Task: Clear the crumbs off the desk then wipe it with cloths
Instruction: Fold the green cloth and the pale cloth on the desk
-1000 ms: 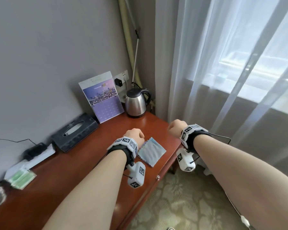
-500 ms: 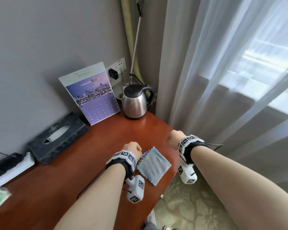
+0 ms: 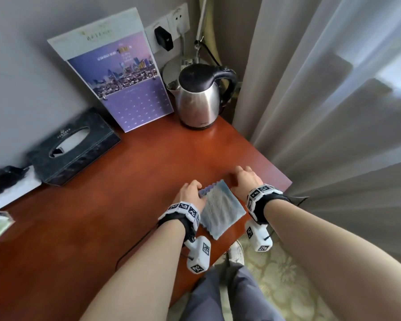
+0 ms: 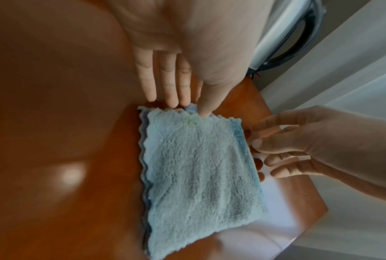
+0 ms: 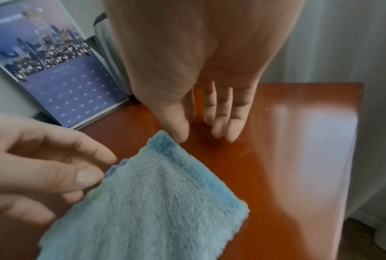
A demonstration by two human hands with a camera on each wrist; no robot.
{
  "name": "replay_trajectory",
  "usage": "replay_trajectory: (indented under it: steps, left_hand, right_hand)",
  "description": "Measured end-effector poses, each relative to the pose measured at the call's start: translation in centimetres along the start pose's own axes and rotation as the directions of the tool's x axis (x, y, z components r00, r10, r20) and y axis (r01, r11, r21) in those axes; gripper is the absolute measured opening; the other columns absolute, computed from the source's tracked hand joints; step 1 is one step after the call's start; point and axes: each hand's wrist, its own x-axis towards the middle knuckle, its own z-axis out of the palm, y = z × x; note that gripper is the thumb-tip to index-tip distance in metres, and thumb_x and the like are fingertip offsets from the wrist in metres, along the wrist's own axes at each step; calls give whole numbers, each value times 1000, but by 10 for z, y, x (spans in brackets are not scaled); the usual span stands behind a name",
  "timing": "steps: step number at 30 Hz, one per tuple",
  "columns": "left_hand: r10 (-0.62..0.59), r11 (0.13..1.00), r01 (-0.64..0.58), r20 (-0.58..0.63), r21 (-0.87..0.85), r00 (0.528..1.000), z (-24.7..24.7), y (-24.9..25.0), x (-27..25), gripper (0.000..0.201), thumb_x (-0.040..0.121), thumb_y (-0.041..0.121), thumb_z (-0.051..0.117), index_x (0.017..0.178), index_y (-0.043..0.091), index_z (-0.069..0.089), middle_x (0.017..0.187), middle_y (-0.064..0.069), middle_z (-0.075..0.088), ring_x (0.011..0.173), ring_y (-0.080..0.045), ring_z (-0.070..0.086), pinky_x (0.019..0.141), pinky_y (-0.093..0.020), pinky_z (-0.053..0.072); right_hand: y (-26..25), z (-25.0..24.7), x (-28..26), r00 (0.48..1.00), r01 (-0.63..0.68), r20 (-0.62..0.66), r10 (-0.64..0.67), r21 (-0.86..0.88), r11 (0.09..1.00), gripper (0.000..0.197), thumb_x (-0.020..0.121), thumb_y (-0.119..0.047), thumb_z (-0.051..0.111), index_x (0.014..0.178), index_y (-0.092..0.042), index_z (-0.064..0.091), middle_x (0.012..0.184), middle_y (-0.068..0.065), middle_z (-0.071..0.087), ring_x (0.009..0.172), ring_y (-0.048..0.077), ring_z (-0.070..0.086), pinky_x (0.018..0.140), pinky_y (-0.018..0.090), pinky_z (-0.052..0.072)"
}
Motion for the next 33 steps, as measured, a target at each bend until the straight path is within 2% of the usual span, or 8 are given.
replay_trajectory:
  steps: [4,7,12,16,19,24,27,33]
  left_hand:
    - [-18,1000,17,-47,-11,999,14,3,5,26,90,16,63,115,19,60,116,-5,60,109,-24,56,75,-23,33]
    - [-40,999,39,-58,-28,997,17,4,5,24,89,16,62,112,21,58,115,-5,60,109,-25,57,79,-29,41]
    - [-92,995,90,-55,-44,994,16,3,4,14,89,25,63,102,27,57,100,1,61,93,-23,60,70,-31,47]
    - [-115,991,115,-3,-69,993,13,2,4,7,88,27,64,95,27,61,94,3,67,89,-22,64,69,-29,49]
    - [-124,977,123,6,-173,992,9,1,2,5,85,28,71,85,26,66,80,4,68,79,-20,67,69,-29,54]
    - [-62,964,60,0,-260,998,-5,0,-3,5,84,29,75,81,26,73,74,11,67,72,-13,63,64,-23,48]
    - [-72,956,62,-22,-287,997,-17,5,-6,6,82,29,75,76,27,72,76,13,68,72,-12,63,60,-21,43]
    - [-79,890,45,-55,-453,995,-56,29,-8,7,81,30,78,78,25,73,76,10,70,73,-11,62,60,-20,41]
  right_hand:
    - [6,7,9,997,71,-24,-69,50,996,46,86,-21,66,128,-16,48,112,10,48,102,33,58,81,35,47]
    - [7,9,10,990,136,-45,-134,54,989,42,87,-19,63,126,-18,48,110,9,51,97,32,59,78,35,49]
    - [-3,11,11,953,301,70,-296,-73,951,45,85,-6,53,124,-29,48,105,3,45,85,31,59,67,38,51]
    - [-9,9,15,948,307,116,-295,-102,946,40,84,-1,51,118,-22,53,103,3,45,90,29,57,66,35,47]
    - [-10,7,18,948,302,130,-289,-97,948,30,85,-7,52,112,-19,56,106,5,52,98,28,57,71,33,47]
    - [-12,-2,16,960,260,120,-253,-46,965,21,80,-12,55,93,-29,55,104,1,58,89,23,57,67,30,47]
    - [-19,-13,12,957,283,70,-283,7,959,17,77,-18,55,87,-31,56,102,1,63,89,24,61,72,33,54]
    - [-37,-48,-2,902,430,-36,-430,-7,903,26,88,-31,59,113,-26,65,109,0,64,100,21,59,82,31,50]
